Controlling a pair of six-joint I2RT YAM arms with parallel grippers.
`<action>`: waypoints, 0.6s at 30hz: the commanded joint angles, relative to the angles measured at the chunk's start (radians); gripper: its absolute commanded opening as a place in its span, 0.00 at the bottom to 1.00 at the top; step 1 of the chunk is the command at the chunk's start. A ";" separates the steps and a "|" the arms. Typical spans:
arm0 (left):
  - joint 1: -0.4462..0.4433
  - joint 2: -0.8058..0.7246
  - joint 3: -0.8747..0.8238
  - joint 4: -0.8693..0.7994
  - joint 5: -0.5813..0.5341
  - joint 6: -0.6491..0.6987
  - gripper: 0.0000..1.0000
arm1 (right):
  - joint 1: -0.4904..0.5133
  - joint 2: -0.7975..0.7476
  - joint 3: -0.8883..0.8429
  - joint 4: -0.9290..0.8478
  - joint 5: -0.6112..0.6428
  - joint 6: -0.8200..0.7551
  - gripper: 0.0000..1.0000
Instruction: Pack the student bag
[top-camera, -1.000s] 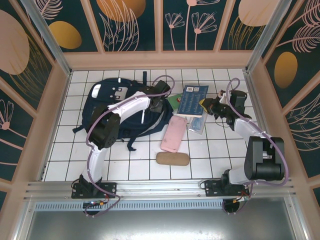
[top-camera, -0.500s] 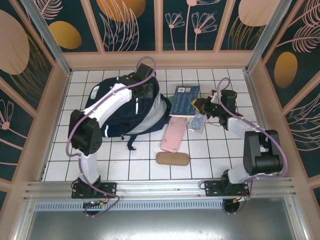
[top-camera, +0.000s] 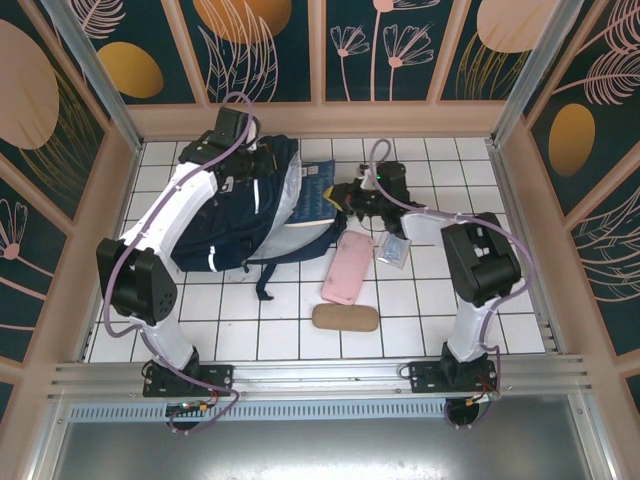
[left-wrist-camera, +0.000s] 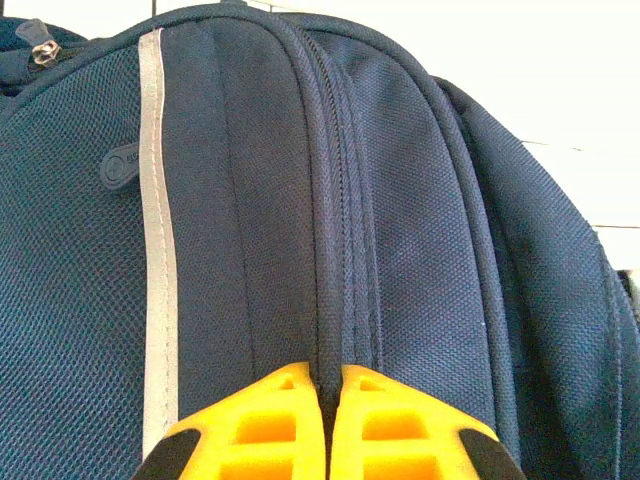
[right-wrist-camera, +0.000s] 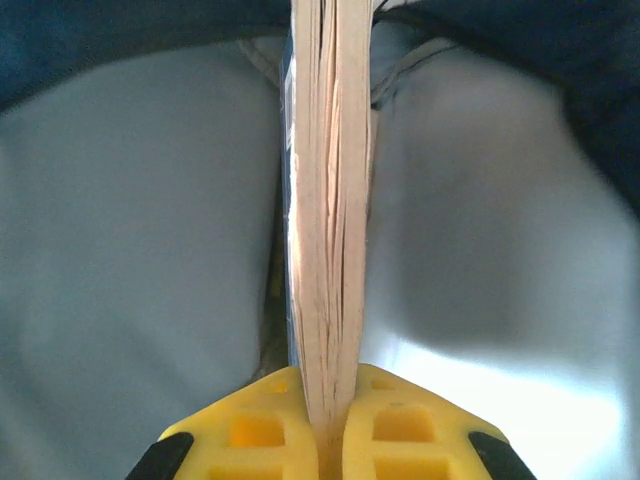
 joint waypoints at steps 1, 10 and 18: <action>0.059 -0.068 0.001 0.186 0.159 -0.060 0.00 | 0.053 0.070 0.103 0.077 0.029 0.035 0.00; 0.099 -0.058 0.040 0.189 0.238 -0.072 0.00 | 0.173 0.302 0.346 0.144 0.085 0.153 0.00; 0.099 -0.060 0.039 0.192 0.260 -0.080 0.00 | 0.262 0.505 0.608 0.054 0.140 0.206 0.00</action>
